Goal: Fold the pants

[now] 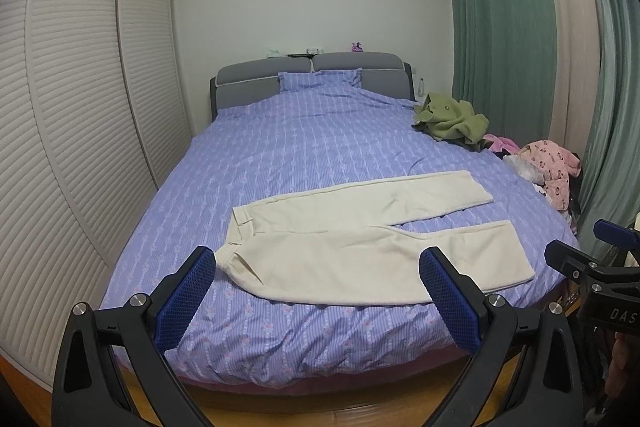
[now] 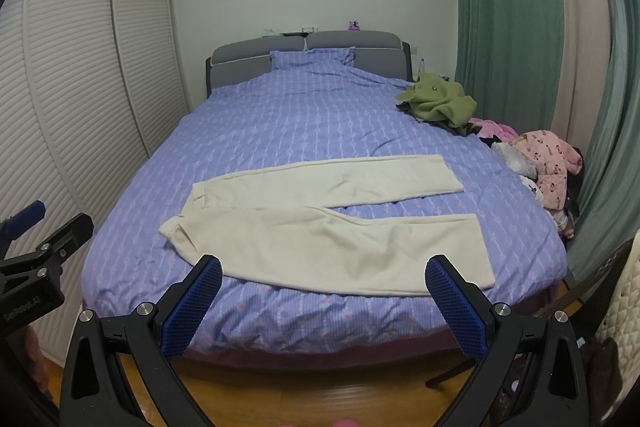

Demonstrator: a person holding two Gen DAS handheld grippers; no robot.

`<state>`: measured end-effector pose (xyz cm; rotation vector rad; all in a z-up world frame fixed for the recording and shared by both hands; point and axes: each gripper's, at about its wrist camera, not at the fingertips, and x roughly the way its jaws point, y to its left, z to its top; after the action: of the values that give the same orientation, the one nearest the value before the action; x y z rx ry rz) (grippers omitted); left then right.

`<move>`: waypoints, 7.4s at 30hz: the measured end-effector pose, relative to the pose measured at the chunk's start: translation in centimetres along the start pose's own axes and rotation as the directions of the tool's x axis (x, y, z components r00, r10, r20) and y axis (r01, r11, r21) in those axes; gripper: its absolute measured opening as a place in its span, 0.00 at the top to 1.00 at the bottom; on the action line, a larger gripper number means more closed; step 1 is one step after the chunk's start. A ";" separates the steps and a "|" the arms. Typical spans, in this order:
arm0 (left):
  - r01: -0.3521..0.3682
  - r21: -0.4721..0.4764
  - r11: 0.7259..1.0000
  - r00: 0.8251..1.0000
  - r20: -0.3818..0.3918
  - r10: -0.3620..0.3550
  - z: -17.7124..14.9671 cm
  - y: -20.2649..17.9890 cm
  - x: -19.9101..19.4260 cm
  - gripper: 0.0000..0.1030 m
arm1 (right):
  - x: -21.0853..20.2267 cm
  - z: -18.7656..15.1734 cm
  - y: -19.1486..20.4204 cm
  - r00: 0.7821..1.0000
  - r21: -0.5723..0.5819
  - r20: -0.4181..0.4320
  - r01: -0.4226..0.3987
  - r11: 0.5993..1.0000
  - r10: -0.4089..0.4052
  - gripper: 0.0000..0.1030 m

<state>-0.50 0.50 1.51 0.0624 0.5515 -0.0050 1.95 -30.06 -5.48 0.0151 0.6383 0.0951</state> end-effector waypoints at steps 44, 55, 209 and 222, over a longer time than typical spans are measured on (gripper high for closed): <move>-0.193 -0.045 0.980 0.971 -0.153 0.184 0.2 -1.9 6.9 0.00 | 9.9 0.6 -2.1 0.978 -0.058 -0.117 -0.182 0.982 0.174 0.00; -0.170 -0.062 0.984 0.949 -0.279 0.146 -0.7 8.7 16.5 0.00 | 19.8 0.1 4.0 0.950 0.132 -0.266 -0.136 0.982 0.167 0.00; 0.077 -0.060 0.995 0.717 -0.690 -0.097 -6.4 -21.8 51.1 0.14 | 53.4 -7.5 -17.8 0.726 -0.187 -0.682 -0.056 0.981 -0.088 0.91; 0.173 0.005 0.985 0.839 -0.525 -0.144 3.1 -24.7 53.8 0.14 | 49.1 11.6 -27.2 0.926 -0.038 -0.330 0.182 0.983 -0.184 0.92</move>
<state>46.37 -23.72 -25.44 0.0691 1.1058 -0.1700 50.39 -52.41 -26.53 -0.0689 0.9748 -0.0839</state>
